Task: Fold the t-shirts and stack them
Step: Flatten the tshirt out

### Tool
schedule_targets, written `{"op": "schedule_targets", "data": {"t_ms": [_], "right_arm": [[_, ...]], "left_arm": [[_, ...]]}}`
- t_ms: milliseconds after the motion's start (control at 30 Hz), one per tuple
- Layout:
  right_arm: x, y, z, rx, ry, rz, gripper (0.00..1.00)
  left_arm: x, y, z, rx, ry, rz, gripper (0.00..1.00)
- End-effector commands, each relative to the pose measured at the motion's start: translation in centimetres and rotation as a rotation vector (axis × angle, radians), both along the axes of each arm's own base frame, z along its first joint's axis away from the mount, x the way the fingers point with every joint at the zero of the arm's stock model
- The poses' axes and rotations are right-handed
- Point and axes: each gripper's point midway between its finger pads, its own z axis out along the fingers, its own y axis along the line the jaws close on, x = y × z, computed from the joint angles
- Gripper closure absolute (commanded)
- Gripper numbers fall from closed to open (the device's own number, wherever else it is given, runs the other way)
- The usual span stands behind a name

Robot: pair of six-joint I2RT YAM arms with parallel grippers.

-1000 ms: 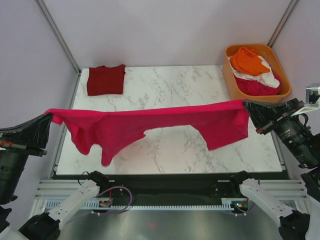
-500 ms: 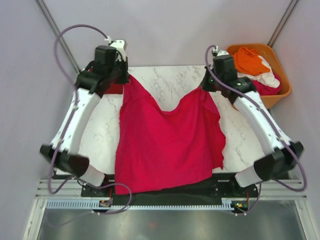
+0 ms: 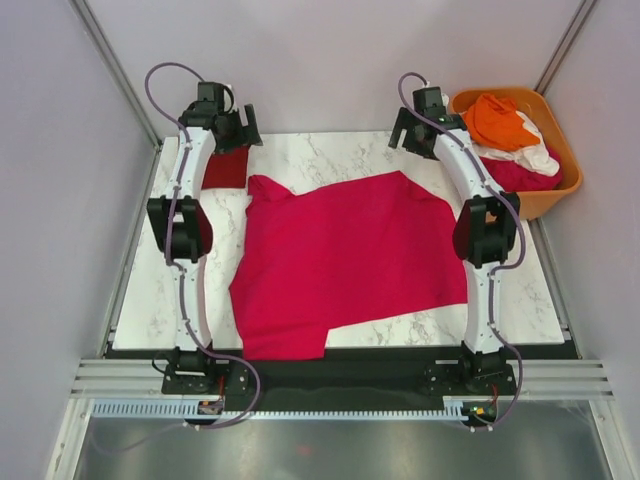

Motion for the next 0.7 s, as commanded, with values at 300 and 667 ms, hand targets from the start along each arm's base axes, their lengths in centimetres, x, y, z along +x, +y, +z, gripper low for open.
{"op": "schedule_targets", "data": {"t_ms": [300,667], "right_arm": [[-10.4,1.9,-0.6,0.098,-0.001,0.153,0.02],[-12.6,-1.2,-3.4,-0.008,0.051,0.114,0.02]], "left_arm": [[-7.0,-3.4,7.3,-0.015,-0.091,-0.011,0.20],[-6.4,-2.7,-4.0,0.164,0.105,0.142,0.20]]}}
